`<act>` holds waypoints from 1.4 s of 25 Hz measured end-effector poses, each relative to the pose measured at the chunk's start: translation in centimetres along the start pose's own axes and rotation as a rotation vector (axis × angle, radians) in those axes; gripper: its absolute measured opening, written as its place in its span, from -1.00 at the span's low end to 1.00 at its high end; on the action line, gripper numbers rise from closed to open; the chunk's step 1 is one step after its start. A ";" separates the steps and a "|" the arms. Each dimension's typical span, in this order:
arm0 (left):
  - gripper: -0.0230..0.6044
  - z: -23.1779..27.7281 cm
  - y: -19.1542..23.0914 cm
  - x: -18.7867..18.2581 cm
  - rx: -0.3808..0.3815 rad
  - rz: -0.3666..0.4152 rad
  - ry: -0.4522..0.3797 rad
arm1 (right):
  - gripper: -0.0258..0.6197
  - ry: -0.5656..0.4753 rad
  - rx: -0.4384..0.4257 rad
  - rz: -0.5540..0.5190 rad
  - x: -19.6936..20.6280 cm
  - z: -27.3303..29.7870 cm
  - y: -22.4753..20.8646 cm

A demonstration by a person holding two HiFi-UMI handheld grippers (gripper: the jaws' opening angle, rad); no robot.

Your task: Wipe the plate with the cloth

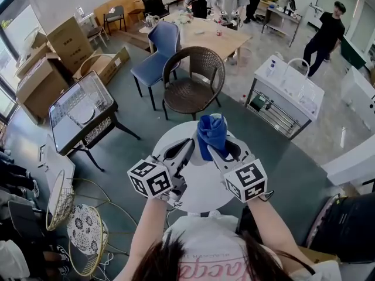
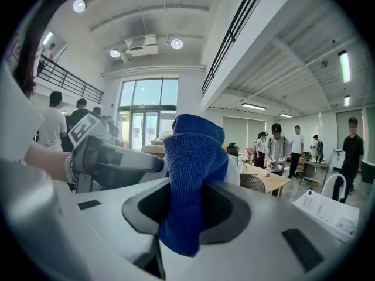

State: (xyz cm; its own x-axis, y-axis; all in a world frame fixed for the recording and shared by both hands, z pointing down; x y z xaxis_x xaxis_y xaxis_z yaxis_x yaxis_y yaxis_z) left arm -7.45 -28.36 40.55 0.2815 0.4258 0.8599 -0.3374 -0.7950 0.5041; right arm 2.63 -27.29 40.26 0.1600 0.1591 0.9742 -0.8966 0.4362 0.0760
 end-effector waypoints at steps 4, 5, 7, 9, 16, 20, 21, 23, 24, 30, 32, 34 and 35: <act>-0.86 0.3 0.5 -0.1 -0.025 -0.006 -0.005 | -0.51 0.032 -0.061 0.004 1.3 -0.3 2.0; -0.86 0.4 0.6 -0.1 -0.031 -0.008 -0.006 | -0.51 0.042 -0.076 0.011 1.6 -0.4 2.2; -0.86 0.6 0.9 -0.3 -0.041 -0.013 -0.014 | -0.51 0.071 -0.118 0.029 2.2 -0.6 2.6; -0.86 0.6 1.3 -0.6 -0.049 -0.017 -0.025 | -0.51 0.108 -0.175 0.031 3.1 -1.0 3.2; -0.86 0.2 1.6 -2.0 -0.066 0.070 -0.047 | -0.51 0.080 -0.175 0.075 2.6 -3.7 0.8; -0.86 -0.2 1.7 -2.8 -0.073 0.118 -0.062 | -0.51 -0.037 -0.081 0.178 -0.9 -4.7 -3.1; -0.86 -0.3 1.6 -3.0 -0.073 0.134 -0.069 | -0.51 -0.058 -0.061 0.186 -1.6 -4.9 -3.9; -0.86 -0.5 1.3 -3.3 -0.076 0.181 -0.083 | -0.51 -0.093 -0.024 0.193 -2.7 -5.2 -5.1; -0.86 -0.6 1.1 -3.4 -0.081 0.214 -0.085 | -0.51 -0.106 -0.010 0.197 -3.1 -5.4 -5.6; -0.86 0.2 -1.2 -3.7 -0.159 0.611 0.029 | -0.51 -0.142 0.026 0.202 -4.1 -6.0 -6.9; -0.86 0.8 -2.6 -3.9 -0.159 0.843 0.082 | -0.51 -0.146 0.019 0.195 -4.3 -6.1 -6.8; -0.86 1.2 -3.5 -3.3 -0.162 1.045 0.158 | -0.51 -0.150 0.011 0.181 -4.6 -6.1 -6.7; -0.86 1.4 -3.9 -2.8 -0.167 1.119 0.175 | -0.51 -0.151 0.008 0.172 -4.7 -6.0 -6.6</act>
State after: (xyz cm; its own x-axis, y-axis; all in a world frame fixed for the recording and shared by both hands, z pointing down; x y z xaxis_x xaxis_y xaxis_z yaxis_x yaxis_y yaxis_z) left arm -5.70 -27.11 36.06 -0.3759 -0.4196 0.8262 -0.4387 -0.7047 -0.5575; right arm 10.28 -25.60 33.86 -0.0588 0.0965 0.9936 -0.9085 0.4073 -0.0933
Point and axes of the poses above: the fingertips, and each gripper's own axes: z forward along the fingers, y to its left, x out of its underside, the point moved 3 cm from there along -z, backward along the fingers, and after that the axes turned 14 degrees about x, right-handed, at the moved point
